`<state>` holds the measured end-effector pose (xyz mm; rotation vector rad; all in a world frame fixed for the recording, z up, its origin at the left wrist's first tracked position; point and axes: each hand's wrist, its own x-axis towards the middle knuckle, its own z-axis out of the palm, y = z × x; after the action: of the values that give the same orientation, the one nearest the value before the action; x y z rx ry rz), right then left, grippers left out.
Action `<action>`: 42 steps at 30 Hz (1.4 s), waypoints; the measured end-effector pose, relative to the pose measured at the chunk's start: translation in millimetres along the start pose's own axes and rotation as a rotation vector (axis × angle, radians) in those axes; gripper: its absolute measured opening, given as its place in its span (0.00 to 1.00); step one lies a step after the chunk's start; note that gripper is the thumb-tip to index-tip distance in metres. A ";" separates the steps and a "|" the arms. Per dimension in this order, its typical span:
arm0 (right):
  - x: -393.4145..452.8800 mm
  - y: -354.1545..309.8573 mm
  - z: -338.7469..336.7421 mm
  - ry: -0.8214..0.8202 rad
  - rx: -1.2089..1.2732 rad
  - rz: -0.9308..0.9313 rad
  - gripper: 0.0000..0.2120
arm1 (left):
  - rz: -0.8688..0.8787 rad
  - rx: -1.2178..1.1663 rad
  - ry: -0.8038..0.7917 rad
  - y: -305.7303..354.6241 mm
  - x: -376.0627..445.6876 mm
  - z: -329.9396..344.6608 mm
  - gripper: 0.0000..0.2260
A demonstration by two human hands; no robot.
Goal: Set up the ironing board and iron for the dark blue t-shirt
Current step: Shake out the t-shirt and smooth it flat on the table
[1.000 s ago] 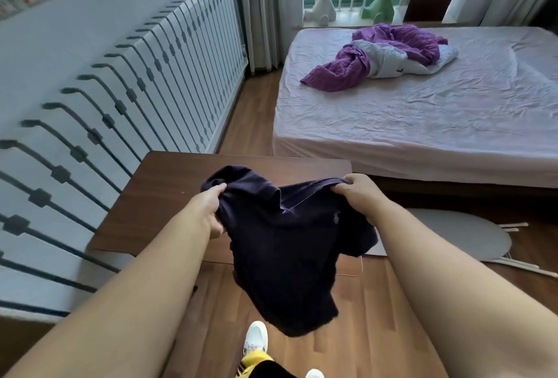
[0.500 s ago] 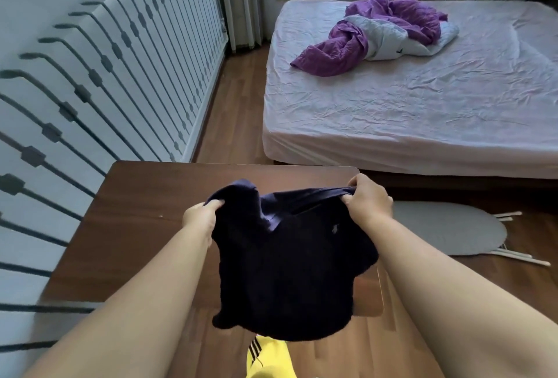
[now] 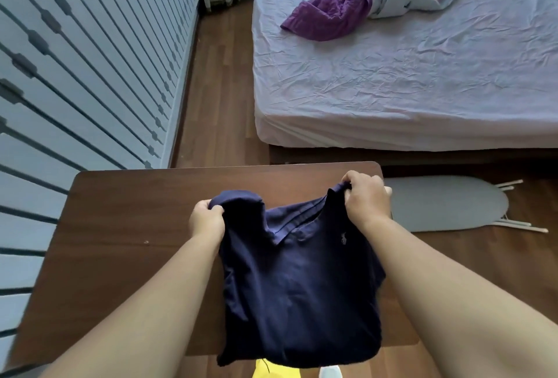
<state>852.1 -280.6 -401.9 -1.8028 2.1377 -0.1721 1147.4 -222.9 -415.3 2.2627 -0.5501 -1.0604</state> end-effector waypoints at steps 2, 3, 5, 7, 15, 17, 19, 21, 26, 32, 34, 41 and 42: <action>6.9 -0.9 2.0 0.046 0.005 -0.012 0.11 | -0.019 -0.061 0.019 2.3 5.7 5.2 0.12; 10.6 -1.0 3.7 0.070 0.020 -0.007 0.11 | -0.036 -0.087 0.039 2.5 10.7 6.9 0.13; 16.4 -2.1 4.9 0.127 0.057 0.014 0.11 | -0.054 -0.080 0.078 3.2 20.1 8.4 0.13; 20.4 -3.7 5.9 0.164 0.059 0.031 0.09 | -0.013 0.038 0.115 3.6 26.8 9.2 0.13; -6.0 -0.7 53.0 0.037 -0.303 -0.174 0.35 | 0.690 0.817 -0.064 0.4 14.4 28.7 0.37; -22.0 -0.6 67.9 -0.021 -0.349 -0.296 0.34 | 0.755 0.960 -0.118 -1.3 17.8 34.3 0.29; -34.2 1.0 79.4 -0.112 -0.358 -0.352 0.34 | 0.754 0.946 -0.111 -1.2 25.8 36.7 0.15; -38.8 4.1 86.3 -0.186 -0.356 -0.348 0.34 | 0.688 0.835 -0.067 3.8 34.8 38.2 0.06; -26.3 5.1 85.7 -0.217 -0.379 -0.392 0.34 | 0.385 0.418 0.108 25.7 62.8 34.5 0.08; -14.4 -9.6 83.7 -0.243 -0.360 -0.400 0.37 | 0.356 0.531 0.233 27.0 70.1 31.0 0.18; -15.7 -11.8 84.5 -0.258 -0.357 -0.407 0.36 | 0.583 0.637 0.259 18.8 56.7 35.2 0.25; -21.7 -13.7 81.0 -0.098 -0.325 -0.352 0.31 | 1.060 0.922 -0.342 -21.6 11.0 77.4 0.33; -21.8 -11.5 79.3 -0.084 -0.333 -0.329 0.30 | 1.006 0.982 -0.377 -22.6 9.6 81.9 0.35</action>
<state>892.2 -251.7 -468.8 -2.2990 1.8844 0.1920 1091.2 -237.9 -477.9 1.9023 -2.4502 -0.6920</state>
